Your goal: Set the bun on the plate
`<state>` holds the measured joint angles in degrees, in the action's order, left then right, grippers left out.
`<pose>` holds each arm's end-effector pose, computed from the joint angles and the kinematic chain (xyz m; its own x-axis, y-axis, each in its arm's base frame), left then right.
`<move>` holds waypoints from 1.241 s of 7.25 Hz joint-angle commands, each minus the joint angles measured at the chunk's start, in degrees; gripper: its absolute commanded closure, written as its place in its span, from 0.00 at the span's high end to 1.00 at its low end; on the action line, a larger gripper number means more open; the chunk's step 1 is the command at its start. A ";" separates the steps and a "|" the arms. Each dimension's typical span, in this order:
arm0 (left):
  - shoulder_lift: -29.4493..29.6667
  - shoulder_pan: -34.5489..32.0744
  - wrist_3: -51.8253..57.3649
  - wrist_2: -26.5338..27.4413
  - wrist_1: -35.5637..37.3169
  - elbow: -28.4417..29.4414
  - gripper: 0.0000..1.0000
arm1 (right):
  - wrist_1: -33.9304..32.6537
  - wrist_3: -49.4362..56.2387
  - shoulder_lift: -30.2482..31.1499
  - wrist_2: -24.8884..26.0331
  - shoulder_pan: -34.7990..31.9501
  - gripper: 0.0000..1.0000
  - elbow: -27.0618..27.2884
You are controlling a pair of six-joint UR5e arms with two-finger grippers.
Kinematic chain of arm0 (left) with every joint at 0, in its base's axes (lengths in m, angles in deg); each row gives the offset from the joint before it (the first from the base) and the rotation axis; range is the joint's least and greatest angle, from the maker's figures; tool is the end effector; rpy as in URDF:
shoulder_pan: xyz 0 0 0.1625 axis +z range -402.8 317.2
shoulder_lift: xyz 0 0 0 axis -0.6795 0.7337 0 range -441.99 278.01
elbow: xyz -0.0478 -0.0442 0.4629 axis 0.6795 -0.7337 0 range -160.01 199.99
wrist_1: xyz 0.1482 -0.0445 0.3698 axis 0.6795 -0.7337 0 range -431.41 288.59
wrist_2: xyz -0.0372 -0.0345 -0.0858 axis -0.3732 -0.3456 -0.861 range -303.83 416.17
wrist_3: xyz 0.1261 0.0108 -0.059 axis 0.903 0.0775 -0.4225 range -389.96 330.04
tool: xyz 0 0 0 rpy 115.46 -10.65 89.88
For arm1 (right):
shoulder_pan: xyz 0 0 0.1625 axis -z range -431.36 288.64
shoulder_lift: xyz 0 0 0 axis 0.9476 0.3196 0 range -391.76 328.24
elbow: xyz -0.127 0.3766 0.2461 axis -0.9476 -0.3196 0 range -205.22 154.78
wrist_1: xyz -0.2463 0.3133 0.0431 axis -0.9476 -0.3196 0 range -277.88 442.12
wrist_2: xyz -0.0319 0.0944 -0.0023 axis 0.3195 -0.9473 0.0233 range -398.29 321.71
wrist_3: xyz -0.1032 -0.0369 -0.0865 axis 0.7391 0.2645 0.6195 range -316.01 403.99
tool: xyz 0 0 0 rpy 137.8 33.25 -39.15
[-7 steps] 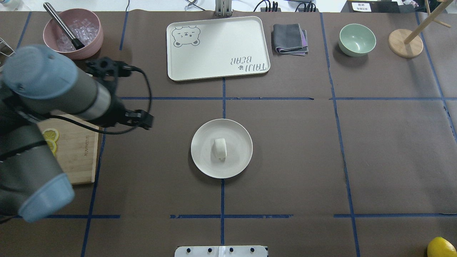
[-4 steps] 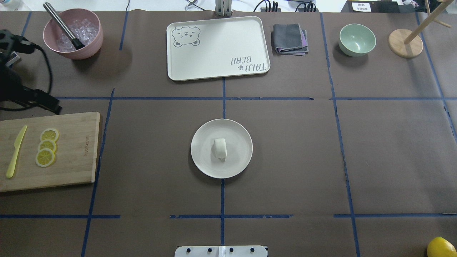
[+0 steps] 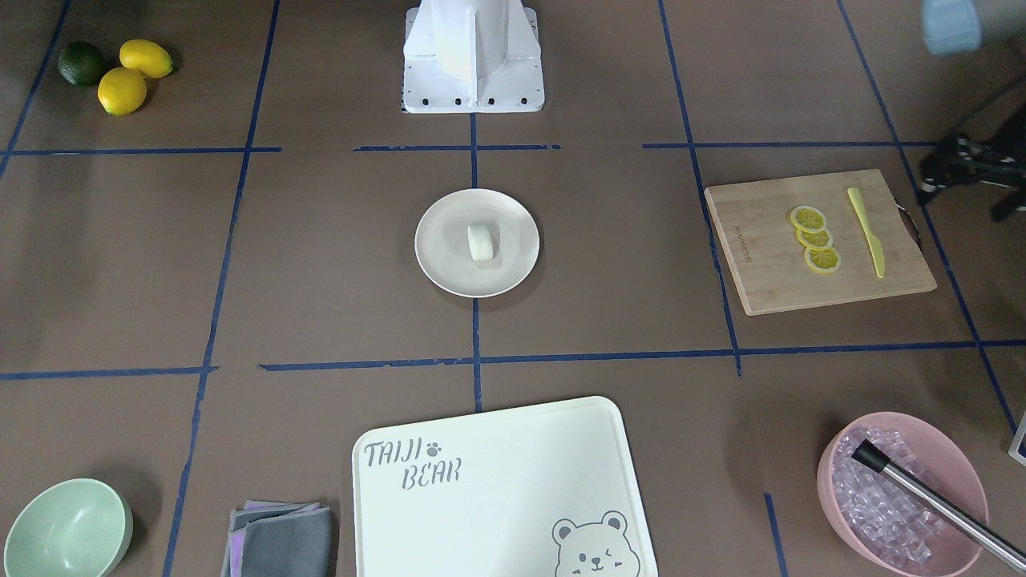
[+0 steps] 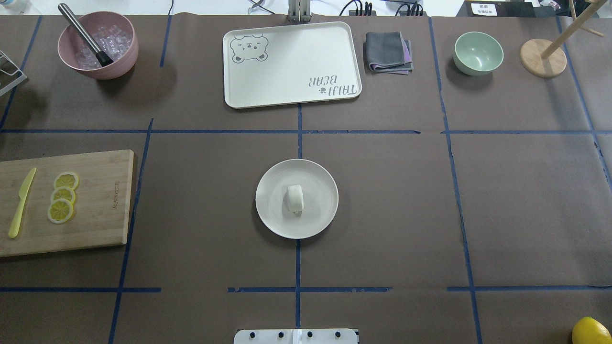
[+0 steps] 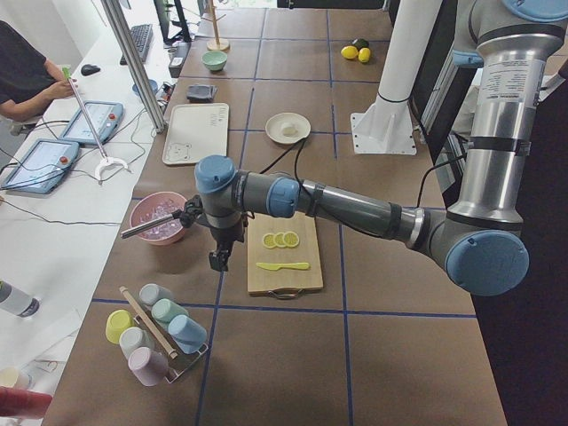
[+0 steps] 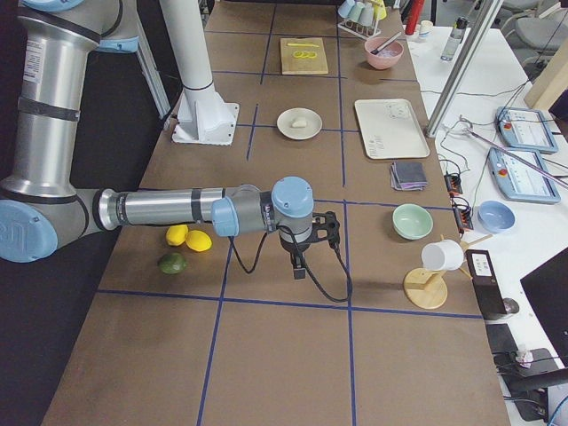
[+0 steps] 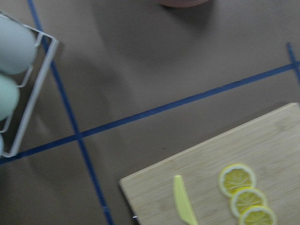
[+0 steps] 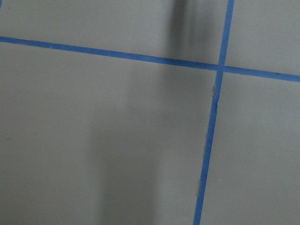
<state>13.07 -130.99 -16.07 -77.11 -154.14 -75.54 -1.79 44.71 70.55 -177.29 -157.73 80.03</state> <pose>-0.0212 -0.5192 0.6543 0.6975 0.3006 -0.6505 -0.2052 0.9535 0.2206 0.0031 -0.3917 0.6747 0.6464 -0.1720 0.7433 0.0706 0.9836 0.1662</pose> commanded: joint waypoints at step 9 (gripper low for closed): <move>-5.50 -2.16 -2.12 -4.70 3.80 -0.18 1.00 | -6.09 7.36 -1.85 -0.04 -2.84 1.00 -2.59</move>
<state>8.24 -133.18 -18.28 -81.81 -150.16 -75.67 -7.86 52.04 68.69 -177.55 -160.54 77.52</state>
